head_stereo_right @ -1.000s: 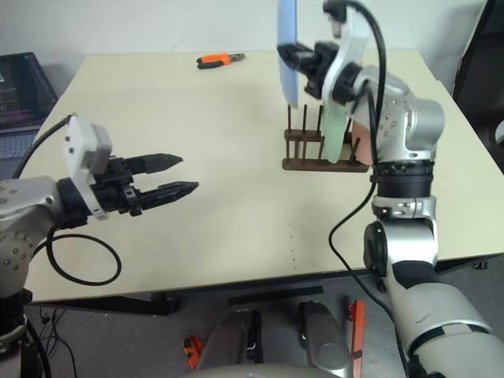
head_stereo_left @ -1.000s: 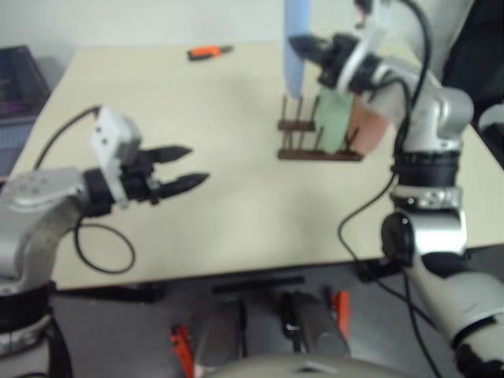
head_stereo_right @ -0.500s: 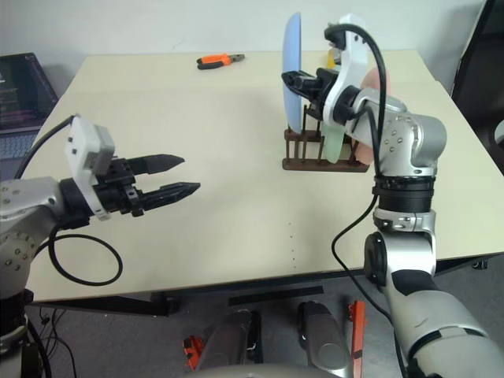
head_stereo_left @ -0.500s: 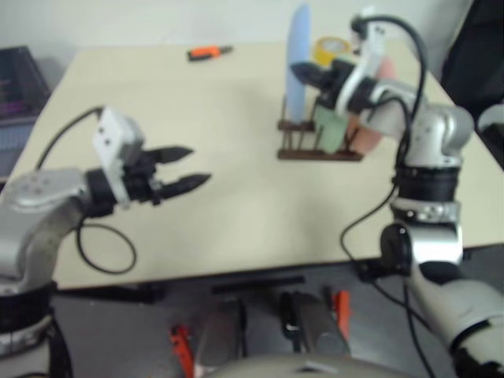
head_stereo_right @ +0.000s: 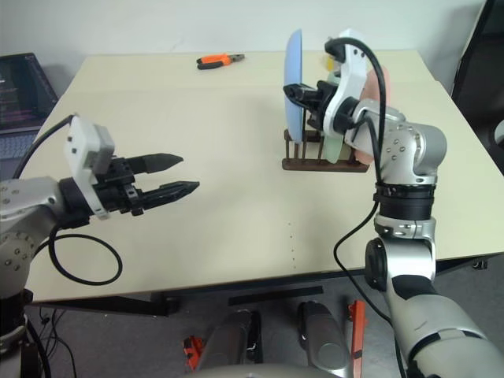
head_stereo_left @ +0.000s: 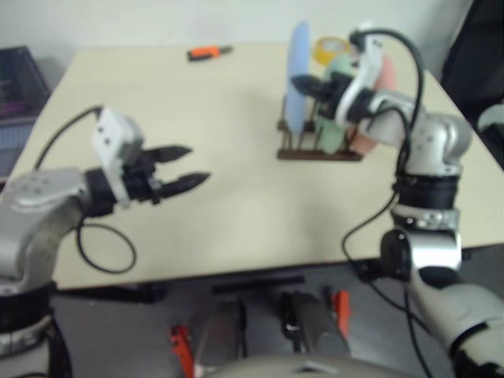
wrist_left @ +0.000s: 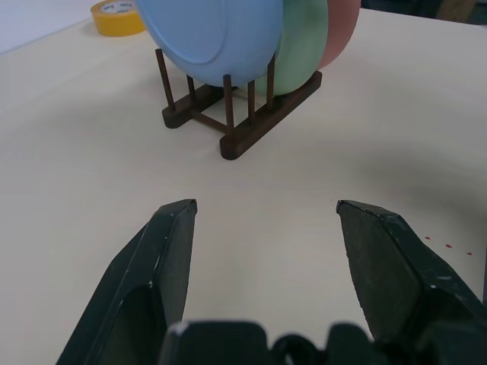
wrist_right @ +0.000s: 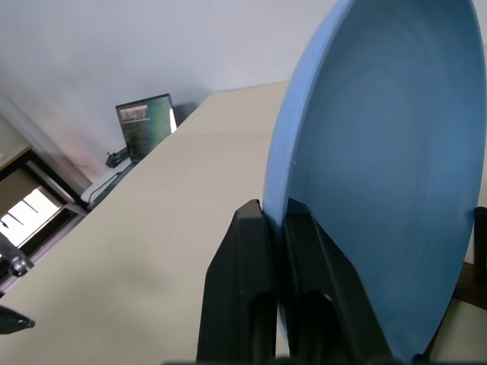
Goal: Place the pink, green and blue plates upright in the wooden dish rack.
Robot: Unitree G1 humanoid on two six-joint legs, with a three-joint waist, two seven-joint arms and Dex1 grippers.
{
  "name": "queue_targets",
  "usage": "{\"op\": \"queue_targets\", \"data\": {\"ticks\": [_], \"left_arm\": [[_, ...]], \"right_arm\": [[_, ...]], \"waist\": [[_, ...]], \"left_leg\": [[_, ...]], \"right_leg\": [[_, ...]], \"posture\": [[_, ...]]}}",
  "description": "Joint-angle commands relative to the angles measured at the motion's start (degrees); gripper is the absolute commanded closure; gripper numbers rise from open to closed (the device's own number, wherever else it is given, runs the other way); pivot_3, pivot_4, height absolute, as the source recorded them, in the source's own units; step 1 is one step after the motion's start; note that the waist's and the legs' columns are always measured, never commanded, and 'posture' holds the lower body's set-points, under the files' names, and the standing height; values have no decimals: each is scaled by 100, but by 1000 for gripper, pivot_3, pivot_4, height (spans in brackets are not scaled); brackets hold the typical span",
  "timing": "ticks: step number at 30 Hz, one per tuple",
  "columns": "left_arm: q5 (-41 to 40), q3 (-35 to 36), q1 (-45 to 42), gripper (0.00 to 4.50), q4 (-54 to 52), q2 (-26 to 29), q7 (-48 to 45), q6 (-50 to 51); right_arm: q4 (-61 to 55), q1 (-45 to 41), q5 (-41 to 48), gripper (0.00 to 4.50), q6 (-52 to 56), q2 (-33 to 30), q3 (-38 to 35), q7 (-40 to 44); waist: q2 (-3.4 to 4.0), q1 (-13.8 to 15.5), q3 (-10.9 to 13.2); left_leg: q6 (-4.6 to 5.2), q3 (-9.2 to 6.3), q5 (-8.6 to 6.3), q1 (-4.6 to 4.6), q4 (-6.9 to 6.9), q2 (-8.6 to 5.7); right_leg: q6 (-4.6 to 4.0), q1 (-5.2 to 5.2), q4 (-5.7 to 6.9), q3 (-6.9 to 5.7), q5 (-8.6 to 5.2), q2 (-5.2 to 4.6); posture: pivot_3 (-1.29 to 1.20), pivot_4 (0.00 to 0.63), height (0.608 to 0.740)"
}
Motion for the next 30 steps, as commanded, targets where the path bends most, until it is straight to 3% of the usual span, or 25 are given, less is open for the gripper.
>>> {"op": "queue_targets", "data": {"ticks": [1, 10, 19, 27, 30], "left_arm": [[26, 35, -64, 1255, -102, 79, 1, -112], [60, 65, -74, 1255, -30, 140, -53, -139], [124, 122, -69, 1255, 32, 222, -118, -180], [-263, 902, -134, 1255, 289, 722, -560, -98], [-418, 1119, -250, 1255, 472, 894, -733, -83]], "right_arm": [[-107, -133, 84, 3363, -196, -55, -244, -84], [-129, -156, -39, 103, -474, -171, -186, -64], [-237, -374, -669, 42, -1443, -935, 596, 909], [-198, -285, -326, 42, -1493, -3454, 110, 3117], [129, 254, -331, 42, -1674, -4386, -117, 4004]], "waist": [[0, 2, 0], [0, -1, 0], [-1, -1, 2], [2, 72, 15], [2, 72, 14]], "left_leg": [[0, 0, 0, 0, 0, 0], [0, 0, 0, 0, 0, 1], [0, 1, 0, 1, -3, 3], [9, -11, -7, -17, -4, -3], [18, -10, -13, -20, -10, -1]], "right_leg": [[0, 0, -1, 0, 0, 0], [0, 0, 0, 0, 0, 2], [-1, 0, -3, 0, -2, 4], [9, -1, -33, -12, -11, 2], [10, 4, -57, -14, -10, 1]], "posture": [[0, 150, 740], [0, 150, 740], [0, 150, 740], [0, 150, 740], [0, 150, 740]]}}
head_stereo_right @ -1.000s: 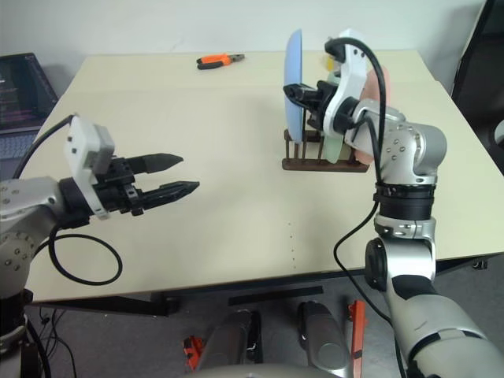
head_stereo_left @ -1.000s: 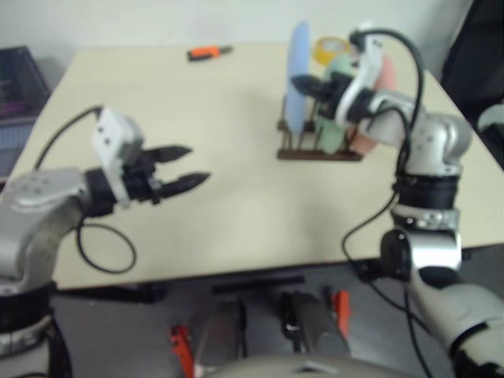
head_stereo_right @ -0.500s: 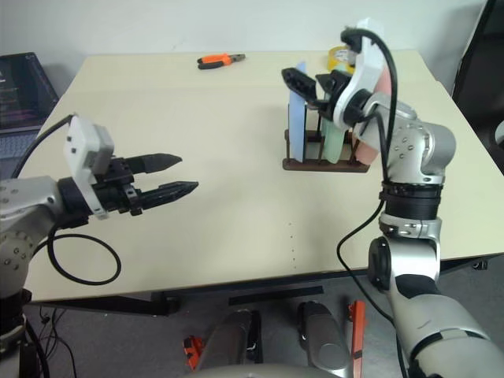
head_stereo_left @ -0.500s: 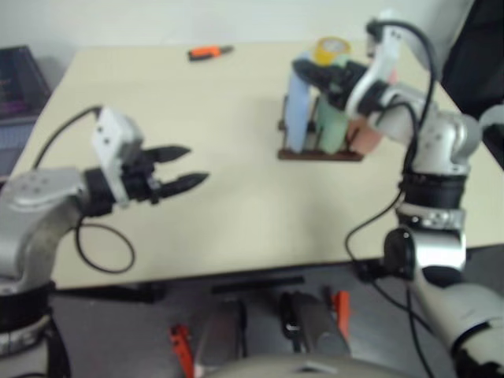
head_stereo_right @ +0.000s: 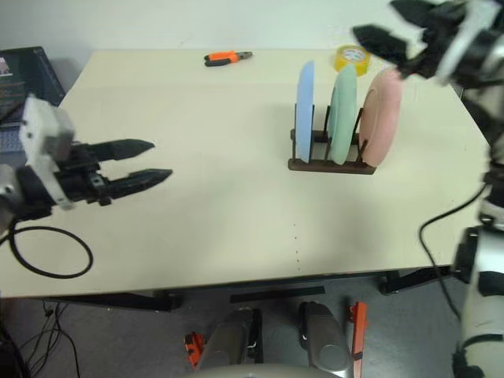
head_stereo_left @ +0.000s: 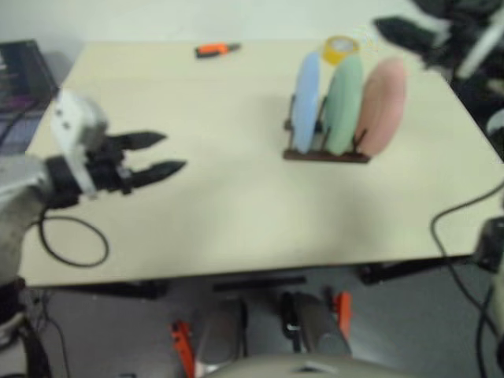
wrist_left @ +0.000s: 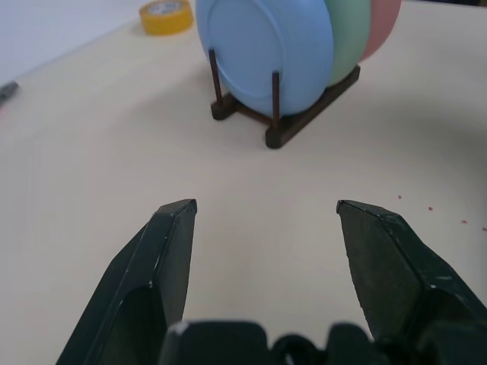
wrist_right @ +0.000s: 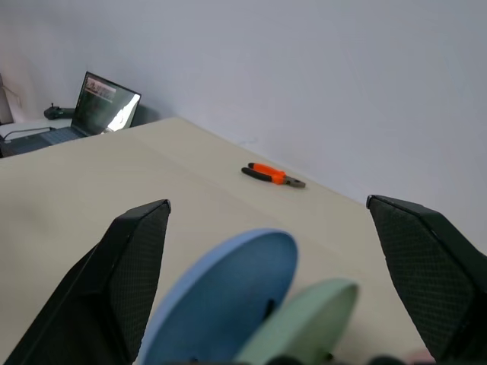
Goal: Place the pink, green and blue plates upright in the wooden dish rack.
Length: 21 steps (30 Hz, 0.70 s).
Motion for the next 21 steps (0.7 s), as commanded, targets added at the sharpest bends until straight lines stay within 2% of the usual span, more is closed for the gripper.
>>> {"op": "queue_targets", "data": {"ticks": [1, 4, 12, 16, 21], "left_arm": [[-190, 396, -187, 1255, 232, 272, -232, -35], [-94, 386, -236, 1255, 579, 461, -428, -152], [162, 115, -443, 1255, 1300, 720, -862, -388], [111, 302, -368, 1255, 1367, 900, -1049, -301], [100, 514, -120, 1255, 1449, 1043, -1283, -266]], "right_arm": [[365, 624, 76, 42, -318, -826, -439, 1062], [874, 1344, 73, 42, -771, -1272, -751, 1807], [2154, 1654, -326, 42, -1813, -1271, -675, 2186], [2032, 1586, -164, 42, -1752, -1203, -711, 2279], [1275, 1973, 97, 42, -1410, -1074, -930, 2083]], "waist": [[0, 2, 0], [1, -3, 0], [16, -84, 10], [17, -80, 10], [18, -70, 11]], "left_leg": [[4, 1, -3, 0, -1, 1], [12, 14, -8, -2, 0, 0], [16, 61, -9, 20, 4, 13], [15, 66, -10, 20, 0, 16], [17, 62, -14, 20, -4, 17]], "right_leg": [[0, 5, -10, -1, 0, 0], [0, 9, -26, 9, 0, -2], [5, 9, -23, 15, 4, -11], [6, 6, -20, 17, 5, -11], [24, 4, -21, 15, 15, -11]], "posture": [[0, 150, 740], [0, 150, 740], [0, 150, 740], [0, 150, 740], [0, 150, 740]]}}
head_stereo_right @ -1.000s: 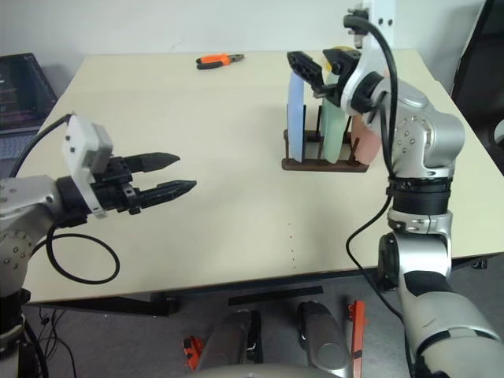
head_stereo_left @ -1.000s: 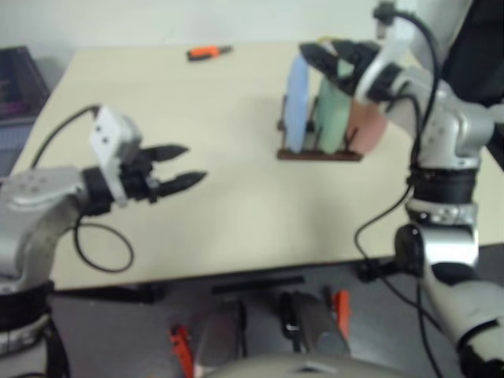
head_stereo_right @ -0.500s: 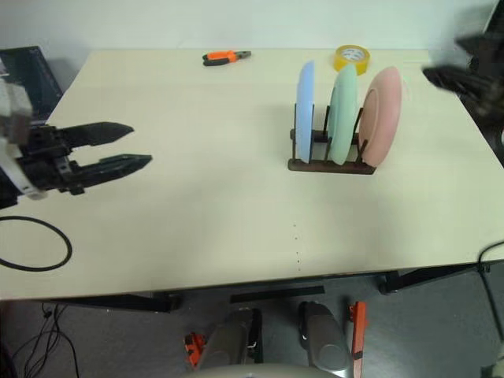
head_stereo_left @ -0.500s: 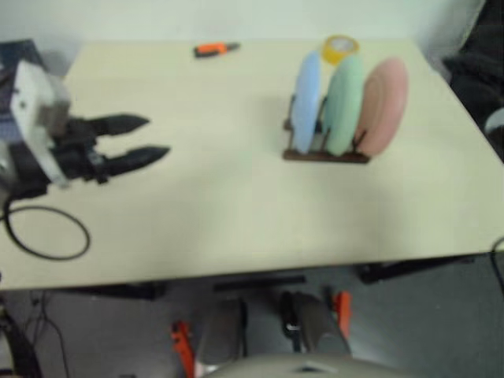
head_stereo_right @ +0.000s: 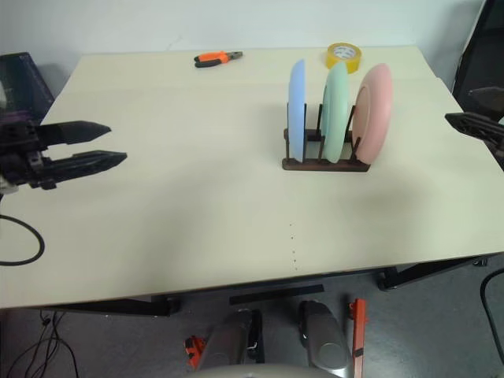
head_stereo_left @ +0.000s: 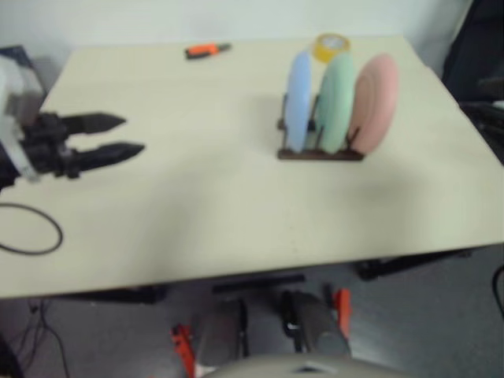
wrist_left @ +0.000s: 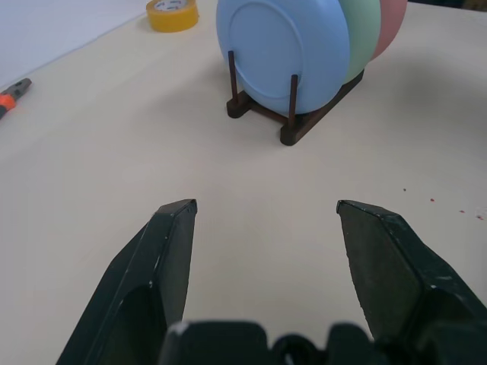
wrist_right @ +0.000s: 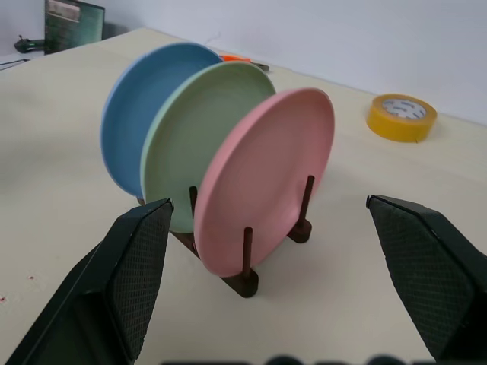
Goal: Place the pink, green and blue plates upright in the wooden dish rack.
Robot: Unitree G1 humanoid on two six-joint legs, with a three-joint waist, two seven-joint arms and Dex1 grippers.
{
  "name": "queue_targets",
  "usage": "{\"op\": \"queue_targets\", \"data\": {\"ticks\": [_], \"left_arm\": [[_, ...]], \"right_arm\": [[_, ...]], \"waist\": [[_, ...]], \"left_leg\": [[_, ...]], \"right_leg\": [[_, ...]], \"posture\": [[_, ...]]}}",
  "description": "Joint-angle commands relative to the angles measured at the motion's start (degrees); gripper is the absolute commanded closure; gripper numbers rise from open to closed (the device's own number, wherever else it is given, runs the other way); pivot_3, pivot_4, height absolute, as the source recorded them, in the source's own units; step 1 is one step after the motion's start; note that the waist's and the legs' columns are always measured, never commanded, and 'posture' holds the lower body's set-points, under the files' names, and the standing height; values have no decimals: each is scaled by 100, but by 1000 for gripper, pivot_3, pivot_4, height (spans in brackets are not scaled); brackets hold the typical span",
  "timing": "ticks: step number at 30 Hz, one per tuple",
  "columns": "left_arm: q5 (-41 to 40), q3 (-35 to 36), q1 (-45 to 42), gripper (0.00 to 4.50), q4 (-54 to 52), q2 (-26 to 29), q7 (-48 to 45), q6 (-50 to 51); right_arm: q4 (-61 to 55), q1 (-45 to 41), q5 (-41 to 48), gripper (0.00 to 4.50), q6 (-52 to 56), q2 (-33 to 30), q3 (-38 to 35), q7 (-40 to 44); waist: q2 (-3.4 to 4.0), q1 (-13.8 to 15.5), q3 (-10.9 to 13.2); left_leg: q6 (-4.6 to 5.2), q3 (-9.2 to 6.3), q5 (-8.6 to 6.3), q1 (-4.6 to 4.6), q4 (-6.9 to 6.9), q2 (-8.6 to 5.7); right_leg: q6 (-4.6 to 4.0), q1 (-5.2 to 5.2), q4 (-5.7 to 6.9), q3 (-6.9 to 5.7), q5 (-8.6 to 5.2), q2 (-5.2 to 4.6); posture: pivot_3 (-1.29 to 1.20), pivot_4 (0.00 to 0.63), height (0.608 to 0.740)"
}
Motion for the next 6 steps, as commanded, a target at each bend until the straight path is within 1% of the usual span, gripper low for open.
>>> {"op": "queue_targets", "data": {"ticks": [1, 3, 6], "left_arm": [[-12, 269, 81, 1255, -49, 167, -67, 41], [-59, 255, 64, 1255, -137, 239, -70, 129], [-37, 356, 172, 1255, -220, 168, 31, 142]], "right_arm": [[-680, 283, 375, 42, 249, 14, -480, -147], [-914, 470, 484, 42, 413, 8, -662, -286], [-1134, 764, 612, 42, 535, 105, -913, -540]], "waist": [[0, 17, 0], [0, 27, 0], [0, 38, 0]], "left_leg": [[0, 0, 0, 0, 0, 0], [0, -2, 0, -1, 0, 0], [-1, -2, -1, -3, 6, 0]], "right_leg": [[0, 0, 0, 0, 0, 0], [2, 1, 0, -1, 1, 0], [2, 2, 0, -1, 1, -2]], "posture": [[0, 150, 740], [0, 150, 740], [0, 150, 740]]}}
